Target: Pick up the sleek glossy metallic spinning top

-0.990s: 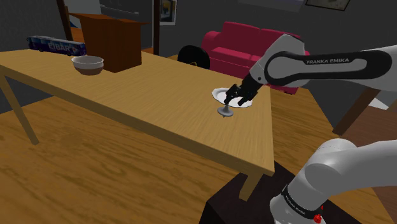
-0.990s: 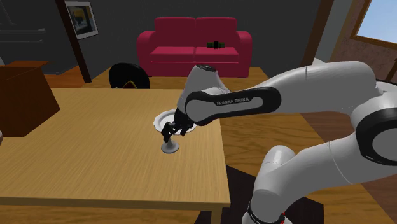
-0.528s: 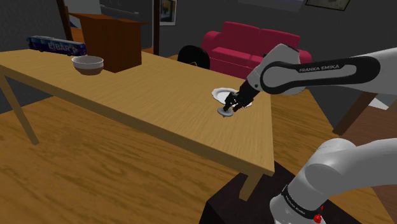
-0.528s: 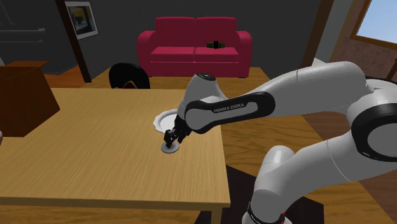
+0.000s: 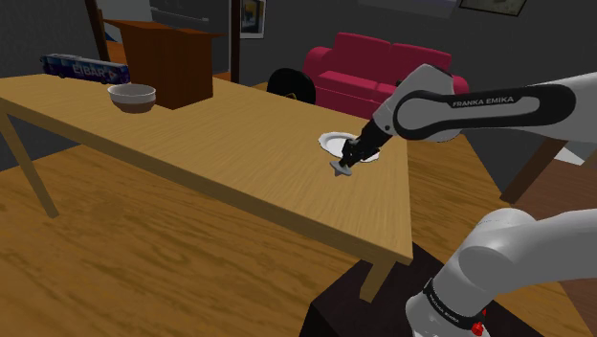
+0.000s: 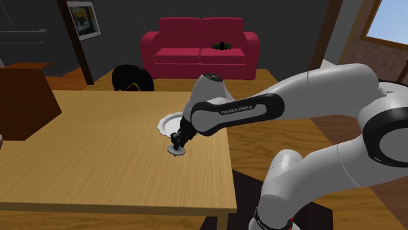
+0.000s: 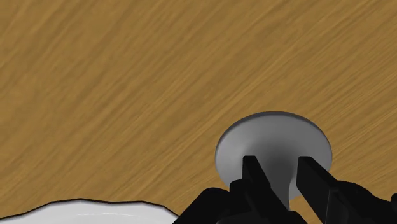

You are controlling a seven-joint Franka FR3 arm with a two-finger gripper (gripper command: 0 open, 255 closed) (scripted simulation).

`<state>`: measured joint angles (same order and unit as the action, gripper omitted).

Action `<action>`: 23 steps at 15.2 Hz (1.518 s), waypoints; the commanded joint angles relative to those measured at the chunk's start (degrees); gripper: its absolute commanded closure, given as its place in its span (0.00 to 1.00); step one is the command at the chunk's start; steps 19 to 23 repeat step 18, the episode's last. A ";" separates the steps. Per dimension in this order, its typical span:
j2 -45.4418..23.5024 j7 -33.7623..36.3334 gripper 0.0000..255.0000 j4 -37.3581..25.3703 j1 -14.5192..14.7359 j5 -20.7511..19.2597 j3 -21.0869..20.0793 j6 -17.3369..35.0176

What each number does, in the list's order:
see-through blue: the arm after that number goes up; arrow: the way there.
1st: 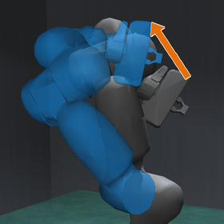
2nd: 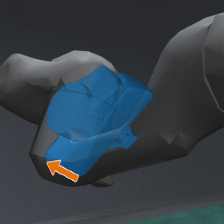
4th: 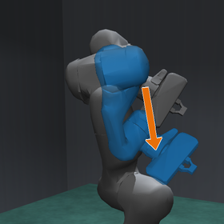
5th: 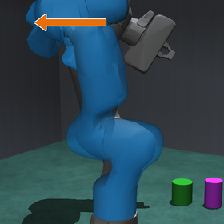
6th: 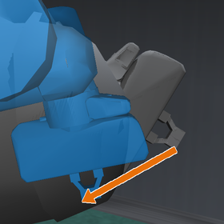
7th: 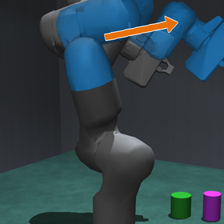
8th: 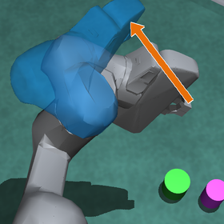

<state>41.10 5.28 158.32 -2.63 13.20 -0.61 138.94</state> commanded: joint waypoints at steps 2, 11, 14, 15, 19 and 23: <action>-0.30 0.42 1.00 -0.37 0.02 -0.08 -0.29 -0.69; 1.78 1.84 1.00 -6.11 -0.73 -1.28 -0.36 -8.47; 2.14 2.25 1.00 -8.20 -0.91 -1.61 -0.35 -10.90; 2.22 2.38 1.00 -8.91 -0.96 -1.71 -0.34 -11.69; 2.30 2.54 1.00 -9.75 -1.02 -1.83 -0.33 -12.60; 2.30 2.54 1.00 -9.75 -1.02 -1.83 -0.33 -12.60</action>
